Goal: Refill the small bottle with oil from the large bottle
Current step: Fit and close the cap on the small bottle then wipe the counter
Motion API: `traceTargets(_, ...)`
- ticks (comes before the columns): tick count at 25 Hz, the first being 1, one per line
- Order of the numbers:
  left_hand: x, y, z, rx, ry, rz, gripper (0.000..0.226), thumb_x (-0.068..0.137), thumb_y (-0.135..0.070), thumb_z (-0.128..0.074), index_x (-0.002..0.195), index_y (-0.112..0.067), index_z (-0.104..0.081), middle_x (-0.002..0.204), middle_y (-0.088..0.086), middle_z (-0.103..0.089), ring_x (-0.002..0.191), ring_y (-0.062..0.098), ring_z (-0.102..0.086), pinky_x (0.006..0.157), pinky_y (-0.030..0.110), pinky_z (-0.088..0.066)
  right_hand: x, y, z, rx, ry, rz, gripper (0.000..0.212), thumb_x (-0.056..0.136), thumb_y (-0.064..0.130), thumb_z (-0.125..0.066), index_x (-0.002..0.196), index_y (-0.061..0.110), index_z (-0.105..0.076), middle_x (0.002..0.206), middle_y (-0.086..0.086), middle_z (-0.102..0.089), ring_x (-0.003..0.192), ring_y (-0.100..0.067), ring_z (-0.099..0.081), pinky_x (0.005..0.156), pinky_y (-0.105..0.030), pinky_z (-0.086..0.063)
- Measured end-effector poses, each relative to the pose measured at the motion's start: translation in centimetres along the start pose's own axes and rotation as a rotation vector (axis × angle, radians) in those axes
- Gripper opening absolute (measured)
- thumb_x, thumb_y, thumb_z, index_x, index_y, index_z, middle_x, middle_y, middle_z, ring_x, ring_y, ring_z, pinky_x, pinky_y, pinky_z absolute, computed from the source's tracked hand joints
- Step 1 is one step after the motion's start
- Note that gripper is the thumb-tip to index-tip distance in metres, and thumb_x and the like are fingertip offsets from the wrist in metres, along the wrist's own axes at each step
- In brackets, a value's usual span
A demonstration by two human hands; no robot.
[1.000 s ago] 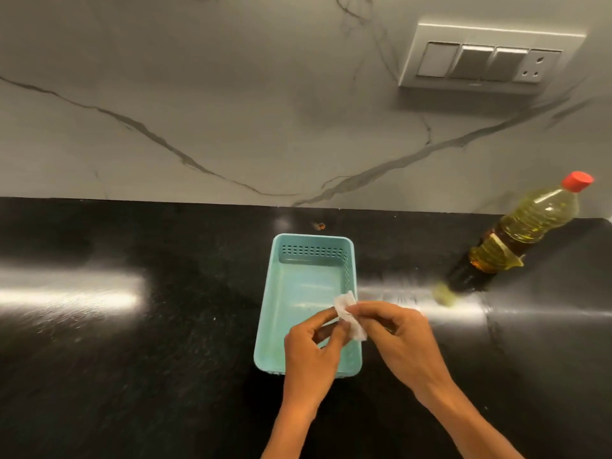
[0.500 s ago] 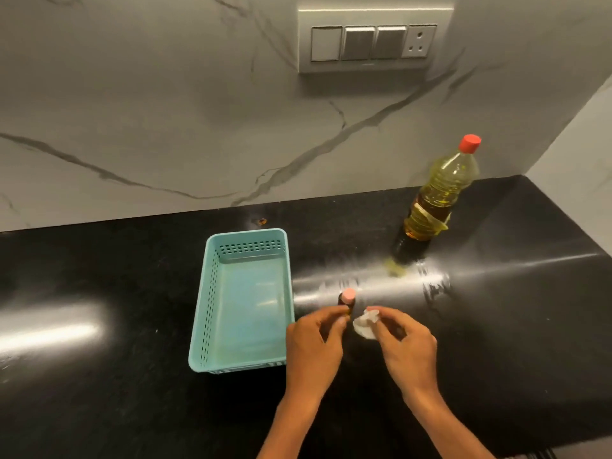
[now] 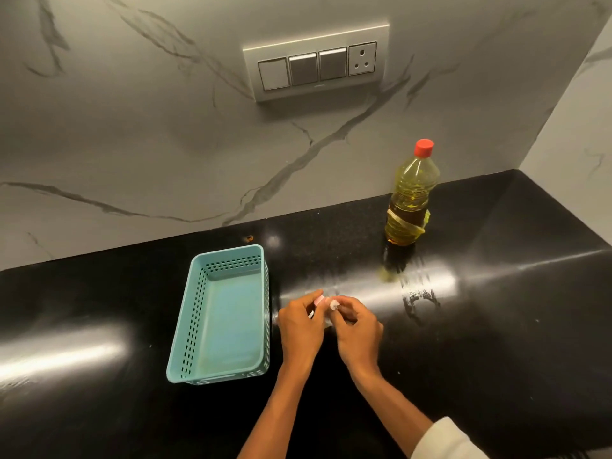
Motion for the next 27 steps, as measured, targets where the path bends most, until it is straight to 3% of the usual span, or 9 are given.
traceTargets(3, -0.3, 0.3, -0.6, -0.046, 0.01, 0.026, 0.027, 0.09, -0.031, -0.071, 0.114, -0.018, -0.076, 0.104, -0.004, -0.078, 0.092, -0.002, -0.07, 0.077, 0.005, -0.051, 0.3, -0.1, 0.1, -0.001, -0.016, 0.03, 0.009, 0.088, 0.015, -0.068, 0.089, 0.022, -0.074, 0.08, 0.009, -0.073, 0.073, 0.0, -0.069, 0.061, -0.01, -0.052)
traceTargets(5, -0.4, 0.2, -0.7, -0.114, 0.024, 0.027, 0.02, 0.092, -0.028, -0.07, 0.11, -0.023, -0.077, 0.095, -0.011, -0.078, 0.087, -0.007, -0.07, 0.077, 0.011, -0.055, 1.1, -0.2, -0.1, -0.015, -0.009, 0.039, 0.011, 0.088, 0.012, -0.067, 0.089, 0.021, -0.075, 0.083, 0.006, -0.072, 0.074, -0.001, -0.069, 0.061, -0.009, -0.052)
traceTargets(7, -0.4, 0.1, -0.7, -0.14, 0.061, -0.001, 0.018, 0.094, -0.023, -0.068, 0.109, -0.028, -0.076, 0.087, -0.019, -0.076, 0.084, -0.012, -0.068, 0.074, 0.007, -0.052, 2.2, 0.1, -0.5, -0.049, 0.05, 0.055, 0.011, 0.087, 0.013, -0.068, 0.09, 0.02, -0.076, 0.081, 0.008, -0.073, 0.075, -0.001, -0.069, 0.063, -0.009, -0.053)
traceTargets(13, -0.4, 1.3, -1.4, -0.166, 0.044, 0.038, 0.031, 0.096, -0.023, -0.065, 0.127, -0.017, -0.067, 0.113, -0.004, -0.074, 0.085, -0.021, -0.063, 0.075, 0.002, -0.048, 2.6, 0.7, -0.4, -0.138, 0.172, 0.123, 0.012, 0.087, 0.018, -0.069, 0.094, 0.023, -0.077, 0.081, 0.012, -0.074, 0.076, 0.003, -0.069, 0.066, -0.014, -0.056)
traceTargets(16, -0.4, 1.7, -1.6, -0.178, 0.094, 0.048, 0.035, 0.098, -0.022, -0.062, 0.133, -0.02, -0.062, 0.108, -0.009, -0.075, 0.086, -0.019, -0.063, 0.076, 0.003, -0.048, 1.2, 0.3, 0.7, -0.136, 0.221, 0.153, 0.012, 0.087, 0.017, -0.07, 0.095, 0.024, -0.076, 0.082, 0.013, -0.073, 0.077, 0.002, -0.069, 0.067, -0.011, -0.054)
traceTargets(20, -0.2, 1.3, -1.5, -0.15, 0.176, 0.035, 0.034, 0.102, -0.018, -0.053, 0.134, -0.028, -0.06, 0.107, -0.026, -0.065, 0.095, -0.016, -0.061, 0.089, 0.008, -0.047, 1.7, -1.3, 2.2, -0.006, 0.121, -0.084, 0.02, 0.089, 0.01, -0.065, 0.097, 0.026, -0.074, 0.089, 0.01, -0.072, 0.082, -0.001, -0.069, 0.073, -0.017, -0.057)
traceTargets(23, -0.1, 0.9, -1.4, -0.198, 0.134, 0.041, 0.033, 0.103, -0.017, -0.051, 0.131, -0.029, -0.063, 0.125, -0.024, -0.057, 0.12, -0.005, -0.053, 0.106, 0.018, -0.04, 1.8, -1.6, 1.8, 0.145, 0.16, -0.224, 0.019, 0.088, 0.013, -0.065, 0.097, 0.027, -0.075, 0.092, 0.008, -0.075, 0.087, -0.003, -0.069, 0.076, -0.021, -0.055)
traceTargets(25, -0.3, 0.7, -1.7, -0.214, 0.126, 0.019, 0.03, 0.101, -0.017, -0.054, 0.128, -0.025, -0.065, 0.129, -0.023, -0.053, 0.126, -0.007, -0.048, 0.102, 0.008, -0.038, 1.4, -1.2, 1.6, 0.164, 0.169, -0.197, 0.01, 0.086, 0.021, -0.07, 0.094, 0.026, -0.074, 0.089, 0.008, -0.075, 0.087, -0.003, -0.069, 0.076, -0.02, -0.054)
traceTargets(27, -0.6, 0.8, -2.1, -0.264, 0.131, 0.0, 0.027, 0.101, -0.017, -0.056, 0.123, -0.025, -0.068, 0.13, -0.026, -0.052, 0.121, -0.02, -0.046, 0.097, 0.002, -0.041, 0.8, -0.8, 1.3, 0.103, 0.151, -0.109, 0.008, 0.084, 0.024, -0.074, 0.092, 0.025, -0.072, 0.088, 0.008, -0.074, 0.085, -0.003, -0.069, 0.075, -0.019, -0.055)
Point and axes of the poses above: each hand's wrist, its own x-axis towards the middle knuckle, its own z-axis out of the back of the hand, y = z × x, the point moved 5 cm from there along x, towards the middle knuckle
